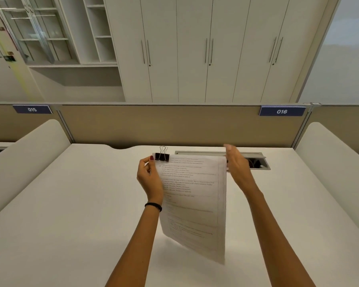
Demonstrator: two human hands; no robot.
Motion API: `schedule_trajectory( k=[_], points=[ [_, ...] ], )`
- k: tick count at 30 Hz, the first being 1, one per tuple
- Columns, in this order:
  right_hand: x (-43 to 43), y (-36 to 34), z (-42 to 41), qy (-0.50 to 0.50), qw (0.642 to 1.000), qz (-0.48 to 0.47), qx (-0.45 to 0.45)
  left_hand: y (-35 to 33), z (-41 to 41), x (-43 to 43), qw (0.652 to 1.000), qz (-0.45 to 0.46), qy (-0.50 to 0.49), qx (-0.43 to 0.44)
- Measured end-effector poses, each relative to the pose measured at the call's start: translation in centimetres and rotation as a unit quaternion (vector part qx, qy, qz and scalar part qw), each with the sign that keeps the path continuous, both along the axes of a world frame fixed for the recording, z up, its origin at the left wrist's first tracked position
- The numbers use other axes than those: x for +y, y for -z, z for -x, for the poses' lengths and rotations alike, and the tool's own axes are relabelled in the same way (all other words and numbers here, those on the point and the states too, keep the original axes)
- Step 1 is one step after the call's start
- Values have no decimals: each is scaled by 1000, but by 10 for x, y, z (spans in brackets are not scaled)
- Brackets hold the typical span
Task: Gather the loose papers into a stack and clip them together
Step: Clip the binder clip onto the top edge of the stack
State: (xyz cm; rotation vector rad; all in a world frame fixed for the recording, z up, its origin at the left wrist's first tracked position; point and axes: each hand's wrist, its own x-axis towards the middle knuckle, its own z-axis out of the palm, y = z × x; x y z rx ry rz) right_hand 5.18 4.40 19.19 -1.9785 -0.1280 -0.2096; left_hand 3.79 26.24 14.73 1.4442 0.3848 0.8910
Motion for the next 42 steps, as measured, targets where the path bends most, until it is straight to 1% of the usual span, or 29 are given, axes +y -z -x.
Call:
schedule_trajectory(
  k=[1,3,6,8,10,12,15,18,20,23,25,27,29,33,37,39,40,42],
  points=[
    [3,4,4,-52,997,-46,39,2,-1,1,1000,9,-6,0],
    [11,10,14,-115,986,-85,82,5,-2,3,1000,22,-18,8],
    [18,29,22,-105,984,-114,91,7,-7,9,999,35,-30,16],
    [23,45,26,-120,980,-129,92,7,-10,16,998,47,-42,17],
    [29,60,31,-154,976,-116,103,5,-14,23,996,58,-61,12],
    [38,74,35,-166,976,-91,106,3,-17,32,994,71,-80,4],
    [51,95,38,-143,983,-78,80,3,-21,46,992,88,-91,0],
    [66,114,42,-116,989,-74,50,5,-19,59,993,91,-72,-2],
    [74,122,41,-80,994,-73,32,7,-15,64,998,53,-42,1],
    [87,127,31,-41,995,-86,17,18,-10,79,997,-52,39,42],
    [94,129,27,-32,994,-100,24,30,-8,88,987,-90,84,98],
    [109,135,23,-34,992,-114,36,45,-4,103,978,-105,99,151],
    [120,140,18,-15,990,-130,43,60,2,113,969,-114,119,183],
    [142,145,1,39,985,-160,59,86,16,130,944,-120,177,253],
    [161,144,-31,74,982,-144,93,103,18,154,916,-108,223,316],
    [171,145,-49,79,983,-129,99,108,14,168,903,-97,246,338],
    [174,144,-56,74,984,-122,103,108,13,171,902,-91,253,337],
    [186,147,-72,51,984,-110,130,113,4,184,909,-89,236,332]
  ],
)
